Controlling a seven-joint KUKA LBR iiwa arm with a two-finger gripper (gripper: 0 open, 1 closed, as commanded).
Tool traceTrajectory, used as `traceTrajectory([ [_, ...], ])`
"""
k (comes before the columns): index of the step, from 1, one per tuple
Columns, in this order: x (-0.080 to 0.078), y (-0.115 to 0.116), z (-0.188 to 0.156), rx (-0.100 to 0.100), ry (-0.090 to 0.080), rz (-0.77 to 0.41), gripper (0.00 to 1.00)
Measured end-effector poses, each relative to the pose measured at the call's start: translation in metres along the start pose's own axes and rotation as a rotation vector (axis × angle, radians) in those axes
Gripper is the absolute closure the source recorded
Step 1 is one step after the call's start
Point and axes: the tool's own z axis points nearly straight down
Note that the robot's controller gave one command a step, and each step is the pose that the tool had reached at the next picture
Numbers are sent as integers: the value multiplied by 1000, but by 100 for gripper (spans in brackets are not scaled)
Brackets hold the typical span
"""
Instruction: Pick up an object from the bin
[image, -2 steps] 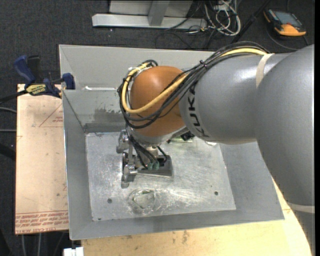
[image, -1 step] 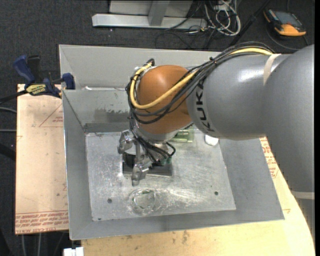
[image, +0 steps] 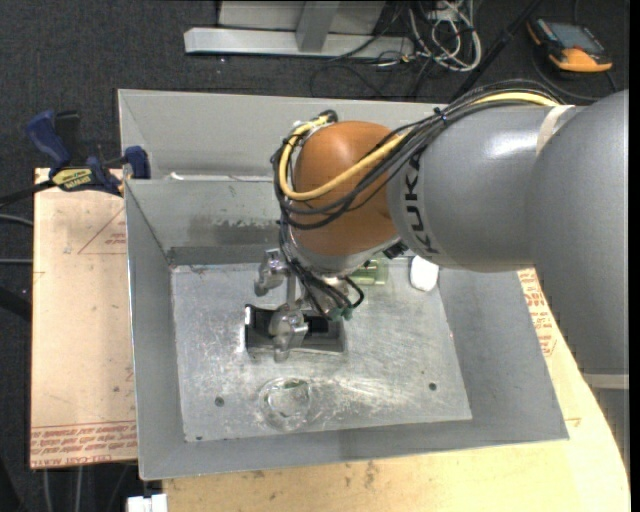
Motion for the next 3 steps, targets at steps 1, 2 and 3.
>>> traceTrajectory([
  [1, 19, -32, 40, 1, -3, 68, 0],
  [2, 5, -44, 57, -14, 2, 110, 100],
  [3, 5, -44, 58, -14, 2, 111, 100],
])
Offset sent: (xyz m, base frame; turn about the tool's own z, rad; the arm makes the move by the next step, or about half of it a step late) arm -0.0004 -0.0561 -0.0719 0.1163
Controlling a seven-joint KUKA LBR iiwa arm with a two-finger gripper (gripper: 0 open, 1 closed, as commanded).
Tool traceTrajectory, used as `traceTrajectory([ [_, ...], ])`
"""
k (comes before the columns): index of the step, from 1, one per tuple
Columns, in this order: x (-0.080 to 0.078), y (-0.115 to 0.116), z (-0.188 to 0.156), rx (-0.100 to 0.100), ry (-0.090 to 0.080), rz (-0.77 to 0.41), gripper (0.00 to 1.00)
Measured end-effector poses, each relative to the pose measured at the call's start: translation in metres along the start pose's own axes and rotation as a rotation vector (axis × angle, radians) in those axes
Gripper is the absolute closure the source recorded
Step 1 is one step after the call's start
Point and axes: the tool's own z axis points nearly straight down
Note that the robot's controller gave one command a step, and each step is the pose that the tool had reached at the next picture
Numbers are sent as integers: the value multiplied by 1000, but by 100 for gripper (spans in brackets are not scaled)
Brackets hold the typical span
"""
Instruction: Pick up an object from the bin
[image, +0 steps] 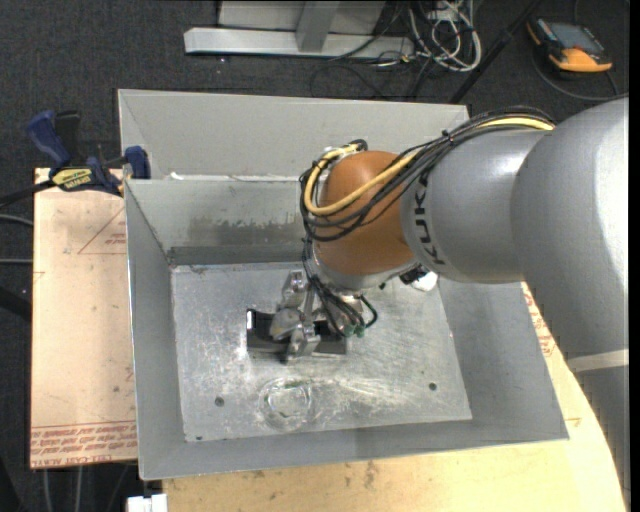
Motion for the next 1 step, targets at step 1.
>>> traceTrajectory([
  [1, 1, 0, -2, 2, 0, -1, 100],
])
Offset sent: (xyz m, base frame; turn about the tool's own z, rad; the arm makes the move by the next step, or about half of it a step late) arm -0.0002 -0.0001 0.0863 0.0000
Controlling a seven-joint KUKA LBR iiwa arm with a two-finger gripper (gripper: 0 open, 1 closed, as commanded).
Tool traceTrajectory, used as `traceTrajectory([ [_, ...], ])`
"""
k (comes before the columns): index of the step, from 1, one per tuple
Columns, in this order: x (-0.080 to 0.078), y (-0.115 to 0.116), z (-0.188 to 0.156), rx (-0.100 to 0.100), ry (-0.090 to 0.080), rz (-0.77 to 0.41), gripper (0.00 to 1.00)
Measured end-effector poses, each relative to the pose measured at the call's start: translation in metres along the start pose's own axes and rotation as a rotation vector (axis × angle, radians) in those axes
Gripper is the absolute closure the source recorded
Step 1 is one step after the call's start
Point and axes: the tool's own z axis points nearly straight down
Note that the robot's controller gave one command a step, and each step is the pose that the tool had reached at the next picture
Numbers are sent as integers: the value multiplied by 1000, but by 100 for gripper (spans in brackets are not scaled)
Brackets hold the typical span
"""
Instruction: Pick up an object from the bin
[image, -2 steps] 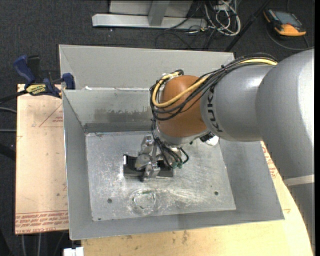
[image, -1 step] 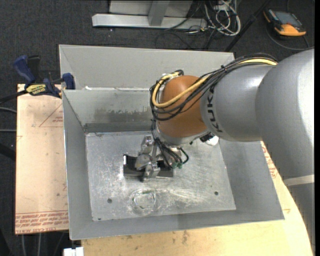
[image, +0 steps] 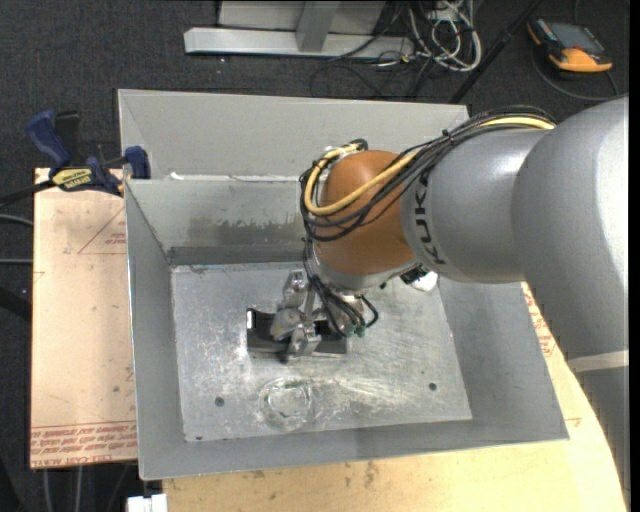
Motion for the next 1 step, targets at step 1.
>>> traceTrajectory([
  [1, 2, -2, -11, 7, -1, -1, 100],
])
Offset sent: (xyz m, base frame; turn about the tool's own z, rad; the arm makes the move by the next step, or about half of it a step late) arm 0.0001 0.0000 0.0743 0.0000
